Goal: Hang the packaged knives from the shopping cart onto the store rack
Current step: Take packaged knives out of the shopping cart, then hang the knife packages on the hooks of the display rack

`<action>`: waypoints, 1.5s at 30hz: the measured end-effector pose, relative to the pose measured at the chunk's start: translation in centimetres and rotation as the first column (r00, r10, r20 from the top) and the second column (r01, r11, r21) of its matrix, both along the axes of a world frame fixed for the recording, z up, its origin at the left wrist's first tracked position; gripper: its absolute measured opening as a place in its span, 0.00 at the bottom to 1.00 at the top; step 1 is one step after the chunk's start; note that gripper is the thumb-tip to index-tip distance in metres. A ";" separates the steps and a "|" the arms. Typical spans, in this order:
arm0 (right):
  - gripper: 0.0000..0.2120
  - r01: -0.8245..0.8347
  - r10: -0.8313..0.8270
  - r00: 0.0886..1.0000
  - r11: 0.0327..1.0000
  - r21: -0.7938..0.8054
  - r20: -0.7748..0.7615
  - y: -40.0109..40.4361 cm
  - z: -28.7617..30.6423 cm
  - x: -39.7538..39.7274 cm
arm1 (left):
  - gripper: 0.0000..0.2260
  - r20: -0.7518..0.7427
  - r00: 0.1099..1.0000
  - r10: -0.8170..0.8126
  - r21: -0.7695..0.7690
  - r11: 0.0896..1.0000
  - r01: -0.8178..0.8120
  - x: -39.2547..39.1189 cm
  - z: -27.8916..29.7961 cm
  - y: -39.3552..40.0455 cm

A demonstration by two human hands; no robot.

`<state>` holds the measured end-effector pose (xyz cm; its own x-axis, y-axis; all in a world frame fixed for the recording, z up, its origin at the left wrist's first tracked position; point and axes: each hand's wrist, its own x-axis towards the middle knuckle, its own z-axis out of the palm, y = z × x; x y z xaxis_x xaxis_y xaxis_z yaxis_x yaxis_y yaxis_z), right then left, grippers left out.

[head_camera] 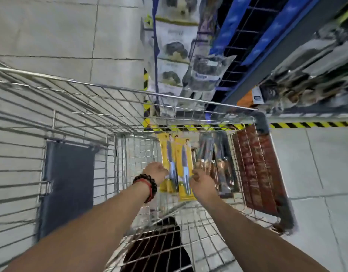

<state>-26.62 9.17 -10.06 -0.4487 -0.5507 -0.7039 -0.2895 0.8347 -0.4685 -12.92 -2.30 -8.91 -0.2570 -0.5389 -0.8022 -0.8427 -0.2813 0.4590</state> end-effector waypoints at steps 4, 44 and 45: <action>0.26 0.055 -0.055 0.999 0.998 0.026 -0.003 -2.6 -6.0 -0.4 | 0.24 0.039 0.987 0.157 0.079 0.984 -0.160 -2.2 -6.9 -0.4; 0.05 0.555 -0.494 0.818 0.541 -0.632 0.296 9.1 28.9 0.6 | 0.15 -0.649 0.736 0.193 -0.048 0.955 -0.293 -0.5 26.0 4.9; 0.05 0.568 -0.532 0.798 0.503 -0.651 0.284 11.0 30.3 1.1 | 0.09 -0.682 0.714 0.160 -0.049 0.963 -0.263 -0.6 27.2 6.2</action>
